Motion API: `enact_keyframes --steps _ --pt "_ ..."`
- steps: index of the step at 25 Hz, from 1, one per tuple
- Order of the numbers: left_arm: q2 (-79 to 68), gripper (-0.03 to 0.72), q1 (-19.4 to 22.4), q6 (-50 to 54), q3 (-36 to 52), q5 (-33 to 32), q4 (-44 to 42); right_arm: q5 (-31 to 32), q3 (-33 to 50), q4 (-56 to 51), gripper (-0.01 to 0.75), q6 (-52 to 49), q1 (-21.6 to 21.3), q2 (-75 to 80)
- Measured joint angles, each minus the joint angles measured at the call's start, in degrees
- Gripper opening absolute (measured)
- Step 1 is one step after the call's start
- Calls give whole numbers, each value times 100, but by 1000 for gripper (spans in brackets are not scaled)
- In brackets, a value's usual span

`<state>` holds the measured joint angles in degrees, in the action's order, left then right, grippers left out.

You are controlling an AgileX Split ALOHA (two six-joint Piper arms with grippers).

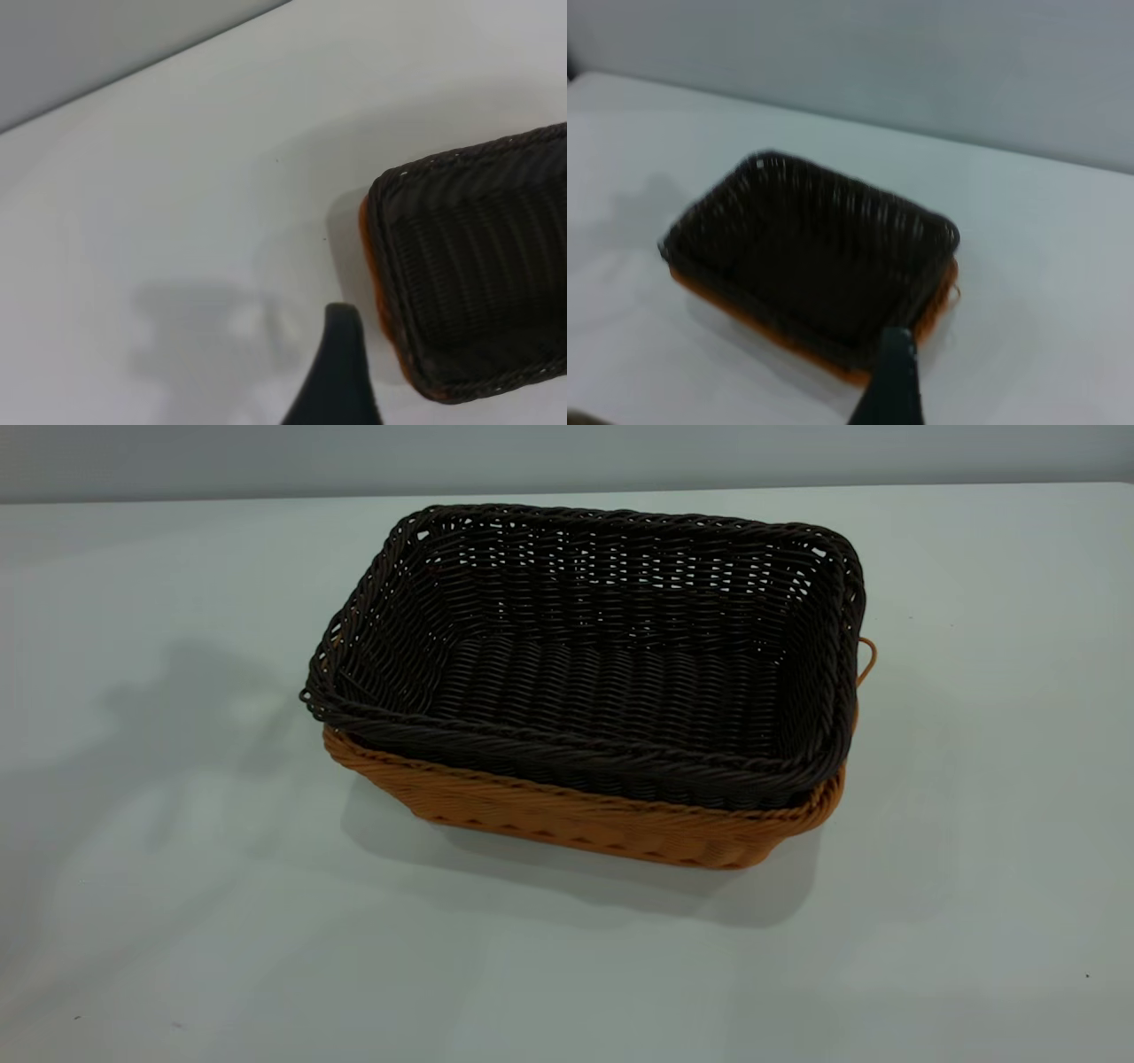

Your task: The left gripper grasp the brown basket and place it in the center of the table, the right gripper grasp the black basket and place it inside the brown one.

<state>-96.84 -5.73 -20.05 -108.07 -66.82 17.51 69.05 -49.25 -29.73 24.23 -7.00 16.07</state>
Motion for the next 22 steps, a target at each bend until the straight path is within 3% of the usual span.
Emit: enact_keyframes --steps 9,15,22 --pt "242 572 0 471 251 -1 -12 169 1093 497 593 -11 75 -891" --pt "935 572 0 592 1274 -1 12 26 1742 1098 593 -136 88 -942" --pt "1978 572 0 597 2574 -1 2 -261 2107 1155 593 -155 408 -1402"
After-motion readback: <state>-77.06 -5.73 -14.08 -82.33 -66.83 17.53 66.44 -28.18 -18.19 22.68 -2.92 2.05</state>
